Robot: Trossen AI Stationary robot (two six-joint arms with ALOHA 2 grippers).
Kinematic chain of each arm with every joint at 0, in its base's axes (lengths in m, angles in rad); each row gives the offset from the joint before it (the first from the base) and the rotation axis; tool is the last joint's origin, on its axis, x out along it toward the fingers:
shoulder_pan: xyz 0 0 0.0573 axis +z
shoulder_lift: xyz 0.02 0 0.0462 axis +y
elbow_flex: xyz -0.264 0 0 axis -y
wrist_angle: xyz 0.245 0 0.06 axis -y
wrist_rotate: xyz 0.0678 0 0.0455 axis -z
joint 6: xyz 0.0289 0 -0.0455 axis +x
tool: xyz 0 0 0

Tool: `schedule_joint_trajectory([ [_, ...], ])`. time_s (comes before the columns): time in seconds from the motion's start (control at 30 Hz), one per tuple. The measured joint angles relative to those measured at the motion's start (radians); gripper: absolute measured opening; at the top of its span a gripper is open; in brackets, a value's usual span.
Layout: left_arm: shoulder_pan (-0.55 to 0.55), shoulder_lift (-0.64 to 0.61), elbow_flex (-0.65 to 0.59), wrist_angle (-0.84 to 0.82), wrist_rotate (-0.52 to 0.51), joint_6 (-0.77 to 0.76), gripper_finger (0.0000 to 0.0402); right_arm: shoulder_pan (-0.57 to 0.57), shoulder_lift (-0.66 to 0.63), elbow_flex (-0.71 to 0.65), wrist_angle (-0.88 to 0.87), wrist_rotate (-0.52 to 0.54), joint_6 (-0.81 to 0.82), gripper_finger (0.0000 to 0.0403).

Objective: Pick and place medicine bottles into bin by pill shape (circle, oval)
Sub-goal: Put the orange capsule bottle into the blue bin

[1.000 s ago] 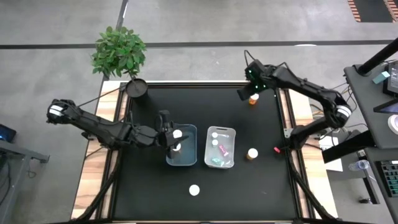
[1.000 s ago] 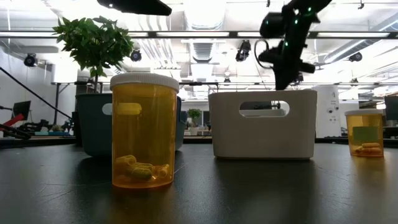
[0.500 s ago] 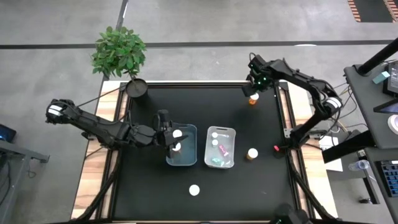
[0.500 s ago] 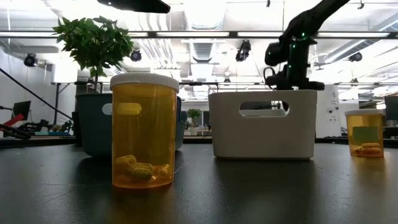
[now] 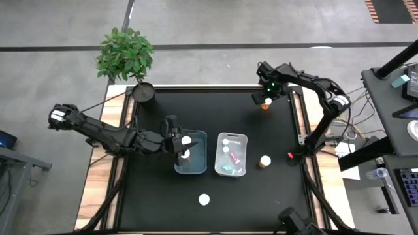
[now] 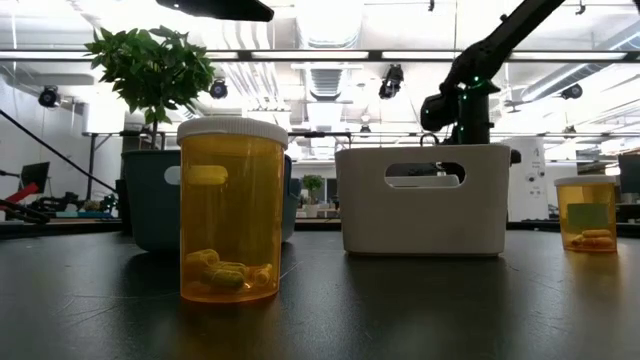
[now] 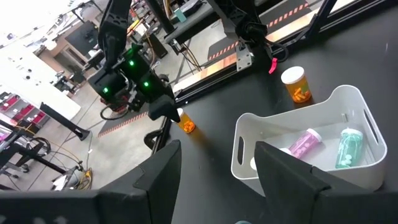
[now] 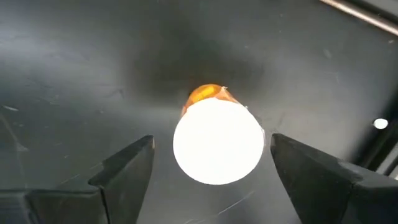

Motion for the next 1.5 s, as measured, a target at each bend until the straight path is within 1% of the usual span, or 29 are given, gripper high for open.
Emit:
schedule_joint_trajectory([
  [0.13,0.0,0.0,0.0,0.0,0.0,0.0,0.0187,0.0,0.033,0.0,0.006,0.0,0.0,0.0305],
  [0.23,0.0,0.0,0.0,0.0,0.0,0.0,0.0187,0.0,0.044,0.0,0.01,0.0,0.001,0.0289],
  [0.5,0.0,0.001,0.0,0.004,0.0,0.0,0.0187,0.0,0.05,0.0,0.012,0.0,0.021,0.0211],
  [0.57,0.0,0.001,0.0,0.005,0.0,0.0,0.0187,0.0,0.05,0.0,0.012,0.0,0.022,0.0198],
  [0.7,0.0,0.001,0.0,0.005,0.0,0.0,0.0187,0.0,0.045,-0.001,0.012,0.0,0.021,0.0198],
  [0.8,0.0,0.001,-0.001,0.005,0.0,0.0,0.0187,0.001,0.028,-0.001,0.011,0.0,0.012,0.0208],
  [0.97,0.0,0.001,-0.008,0.008,0.0,-0.001,0.0187,0.019,-0.047,-0.001,0.011,0.003,0.008,0.0214],
  [1.1,0.0,0.001,-0.013,0.022,0.0,-0.001,0.0187,0.069,-0.135,-0.002,0.011,0.003,0.01,0.021],
  [1.2,0.0,0.001,-0.015,0.042,0.0,-0.001,0.0187,0.13,-0.199,-0.001,0.013,0.003,0.019,0.0208],
  [1.3,0.0,0.001,-0.015,0.043,0.0,-0.001,0.0187,0.201,-0.254,-0.001,0.024,0.006,0.035,0.0208],
  [1.5,0.0,0.001,-0.015,0.063,0.0,-0.003,0.0187,0.372,-0.329,-0.001,0.072,0.051,0.056,0.0208],
])
